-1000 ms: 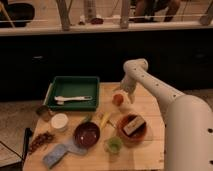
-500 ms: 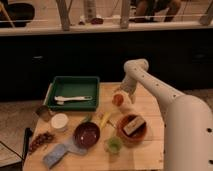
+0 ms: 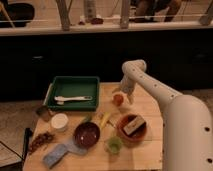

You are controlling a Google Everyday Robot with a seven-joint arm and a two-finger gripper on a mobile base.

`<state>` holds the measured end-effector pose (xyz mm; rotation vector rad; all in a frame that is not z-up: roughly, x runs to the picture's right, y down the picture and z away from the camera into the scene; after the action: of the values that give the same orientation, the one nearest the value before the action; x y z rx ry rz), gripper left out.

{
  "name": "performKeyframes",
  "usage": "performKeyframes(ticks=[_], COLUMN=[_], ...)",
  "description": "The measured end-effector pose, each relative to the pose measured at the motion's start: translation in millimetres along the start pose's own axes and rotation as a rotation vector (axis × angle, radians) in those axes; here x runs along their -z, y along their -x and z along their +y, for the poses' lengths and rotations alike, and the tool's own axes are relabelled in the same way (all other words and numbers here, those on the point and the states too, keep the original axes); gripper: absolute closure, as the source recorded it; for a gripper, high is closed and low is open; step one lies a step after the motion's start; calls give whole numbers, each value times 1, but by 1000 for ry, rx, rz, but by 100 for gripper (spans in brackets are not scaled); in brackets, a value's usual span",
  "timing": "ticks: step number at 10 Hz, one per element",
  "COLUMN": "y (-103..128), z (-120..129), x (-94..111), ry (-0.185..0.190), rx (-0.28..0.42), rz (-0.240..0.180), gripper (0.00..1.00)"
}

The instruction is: Place apple in table surface

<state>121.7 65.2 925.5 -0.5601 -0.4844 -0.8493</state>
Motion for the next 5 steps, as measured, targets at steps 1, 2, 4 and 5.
performKeyframes(ticks=[1, 2, 4, 5], y=[1, 3, 4, 3], z=[-2, -4, -3, -3], x=[-3, -7, -10, -11], ry=[3, 7, 10, 11], rx=[7, 18, 26, 28], rz=[-7, -14, -17, -18], gripper=[20, 22, 38, 48])
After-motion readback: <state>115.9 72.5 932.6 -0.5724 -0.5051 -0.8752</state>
